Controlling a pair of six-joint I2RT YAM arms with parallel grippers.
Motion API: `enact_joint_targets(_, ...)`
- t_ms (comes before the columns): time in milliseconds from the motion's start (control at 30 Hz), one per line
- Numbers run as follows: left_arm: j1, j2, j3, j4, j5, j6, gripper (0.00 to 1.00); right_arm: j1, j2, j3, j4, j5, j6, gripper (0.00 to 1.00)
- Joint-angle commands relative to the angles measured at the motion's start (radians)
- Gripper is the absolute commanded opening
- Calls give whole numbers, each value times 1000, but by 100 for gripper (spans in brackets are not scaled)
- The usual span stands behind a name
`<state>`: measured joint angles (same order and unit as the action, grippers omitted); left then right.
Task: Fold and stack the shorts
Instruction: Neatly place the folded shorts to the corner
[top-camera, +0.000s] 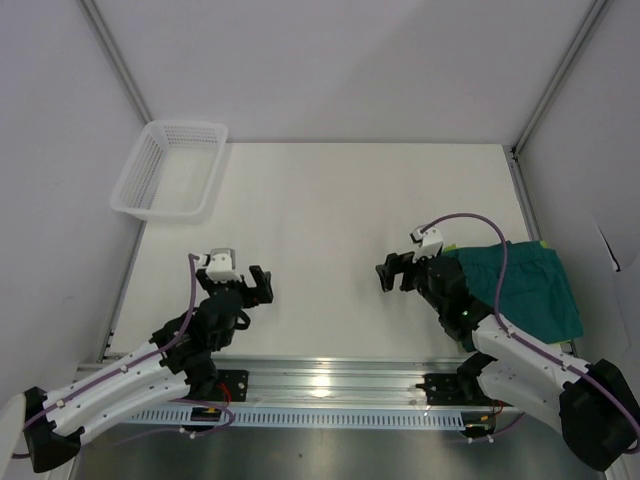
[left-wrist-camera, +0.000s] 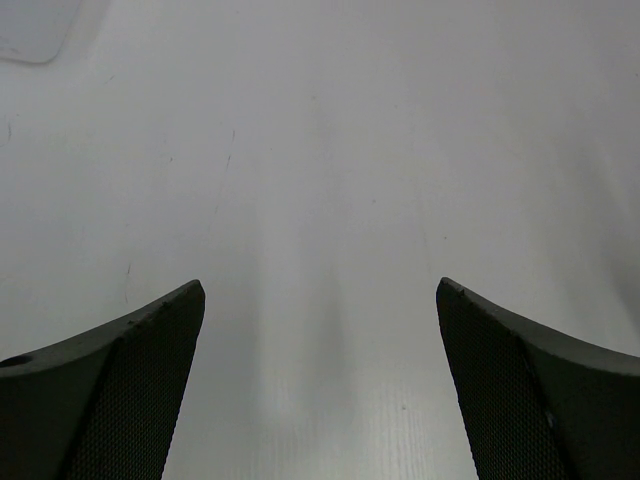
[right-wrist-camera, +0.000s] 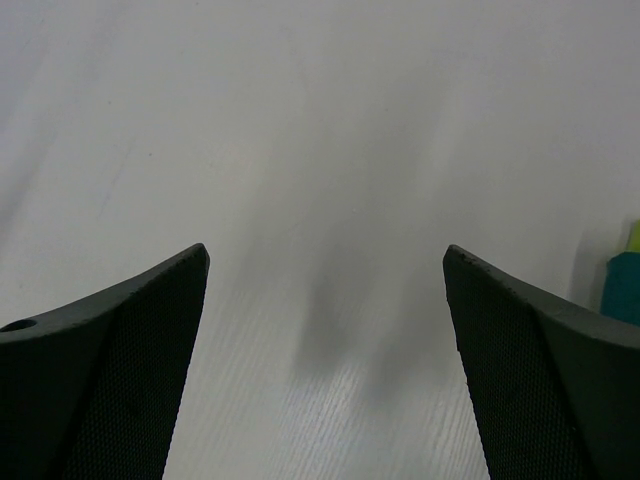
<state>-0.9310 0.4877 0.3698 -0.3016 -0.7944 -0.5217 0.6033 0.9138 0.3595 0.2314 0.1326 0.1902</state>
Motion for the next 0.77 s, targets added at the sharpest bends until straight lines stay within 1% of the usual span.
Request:
enact_joint_targets(0,6,-14,-43,85,-37,29,99,6,20,-19,184,-62,9,99)
enact_joint_targets(100,6,-20,-58,94,-43,26,99,13,71,-4,209,-64,15,100)
enact_joint_targets(267,6,-31,-71,113,-42,35,99,12,152,51,187,-36,26,99)
enact_joint_targets(400,6,-35,-74,119,-40,43,99,12,175,59,212,-65,26,99)
enact_joint_targets(567,6,-26,-80,144,-31,61,99,10,198,87,174,-25,34,100)
enact_joint_targets(700,6,-11,-77,154,-22,69,99,-5,197,93,175,-102,28,99)
enact_joint_targets(733,6,-8,-74,156,-22,71,99,-4,194,90,180,-100,29,99)
